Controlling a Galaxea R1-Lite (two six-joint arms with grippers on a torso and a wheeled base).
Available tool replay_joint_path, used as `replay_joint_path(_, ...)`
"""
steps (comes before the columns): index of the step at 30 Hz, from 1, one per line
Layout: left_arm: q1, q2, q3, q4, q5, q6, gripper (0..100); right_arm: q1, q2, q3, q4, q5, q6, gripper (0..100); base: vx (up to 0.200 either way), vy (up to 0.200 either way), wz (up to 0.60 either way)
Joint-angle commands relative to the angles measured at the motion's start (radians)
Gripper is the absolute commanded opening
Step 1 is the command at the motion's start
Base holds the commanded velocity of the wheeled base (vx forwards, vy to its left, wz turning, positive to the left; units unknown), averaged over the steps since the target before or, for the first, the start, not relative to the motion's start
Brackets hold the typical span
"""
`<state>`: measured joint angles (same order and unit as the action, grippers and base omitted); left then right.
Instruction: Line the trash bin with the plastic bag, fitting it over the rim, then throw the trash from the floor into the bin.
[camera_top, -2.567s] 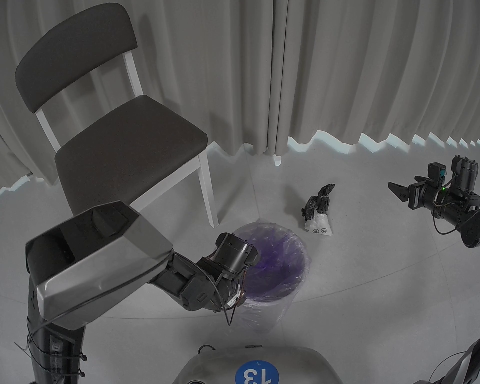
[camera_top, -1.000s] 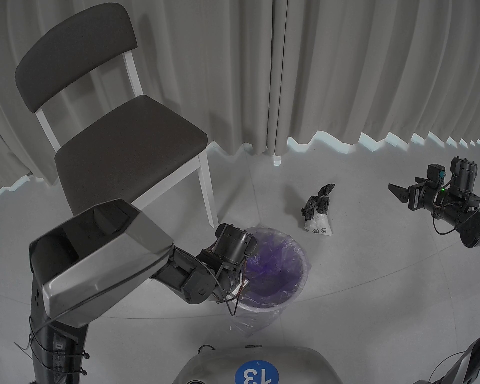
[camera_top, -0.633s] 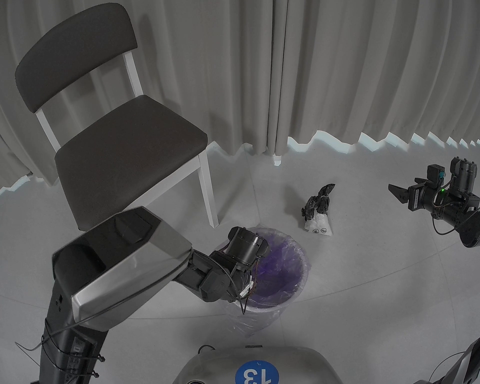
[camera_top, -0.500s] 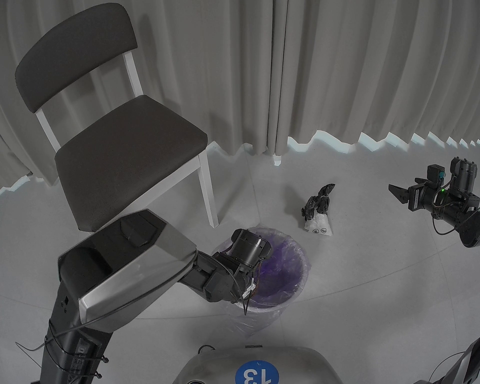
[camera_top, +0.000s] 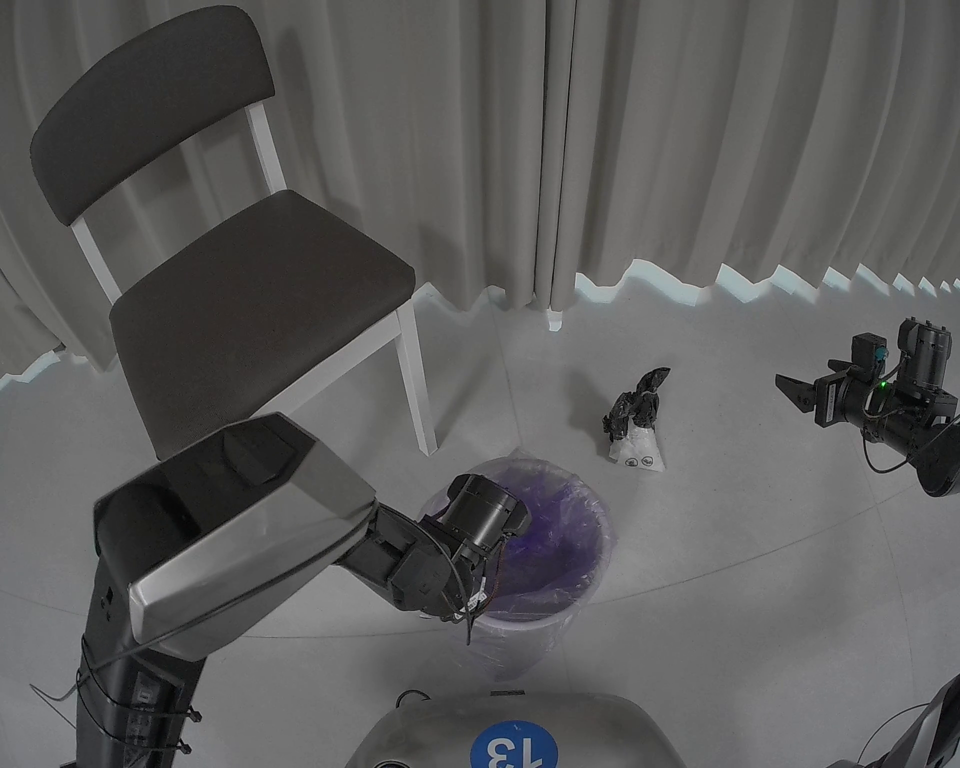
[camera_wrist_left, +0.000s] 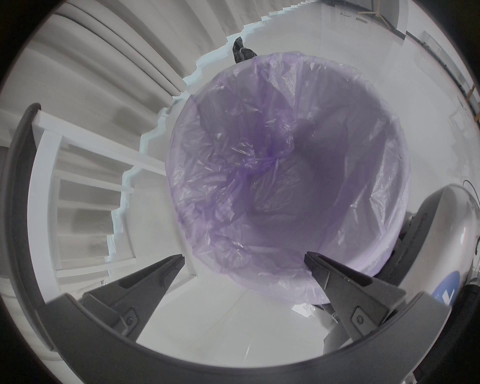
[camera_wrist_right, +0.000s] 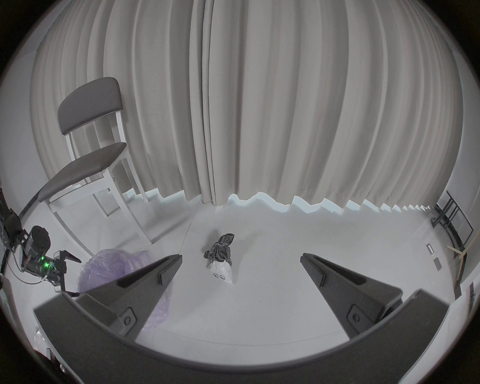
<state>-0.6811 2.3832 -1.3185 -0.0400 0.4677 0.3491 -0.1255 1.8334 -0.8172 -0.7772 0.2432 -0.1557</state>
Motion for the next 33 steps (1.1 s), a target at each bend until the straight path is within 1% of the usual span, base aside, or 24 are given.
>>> replay_joint_path(1,0.009,-0.048,0.035,-0.006,-0.003,-0.013,100,0.000,0.003,0.001,0.000,0.001,-0.001,100,0.000,0.000,0.00)
replay_joint_path(4,0.009,-0.058,0.035,-0.017,-0.004,-0.033,100,0.000,0.003,0.003,0.000,0.001,-0.001,100,0.000,0.000,0.00)
replay_joint_path(8,0.009,-0.078,0.039,-0.020,-0.014,-0.038,100,0.000,0.003,0.003,0.000,0.001,-0.001,100,0.000,0.000,0.00)
replay_joint_path(19,0.012,-0.101,0.133,-0.020,-0.029,-0.039,100,0.000,0.003,0.004,0.000,0.001,-0.002,100,0.000,0.000,0.00)
replay_joint_path(23,0.014,-0.111,0.145,-0.024,-0.037,-0.047,100,0.000,0.003,0.004,0.000,0.001,-0.002,100,0.000,0.000,0.00)
replay_joint_path(26,0.014,-0.139,0.145,-0.034,-0.044,-0.079,100,0.000,0.004,0.004,0.000,0.001,-0.002,100,0.000,0.000,0.00)
replay_joint_path(30,0.012,-0.199,0.185,-0.035,-0.072,-0.082,100,0.000,0.007,0.001,0.001,0.002,-0.002,100,0.000,0.000,0.00)
replay_joint_path(33,0.015,-0.206,0.203,-0.038,-0.075,-0.087,100,0.001,0.015,0.000,0.000,0.002,-0.002,100,0.000,0.000,0.00)
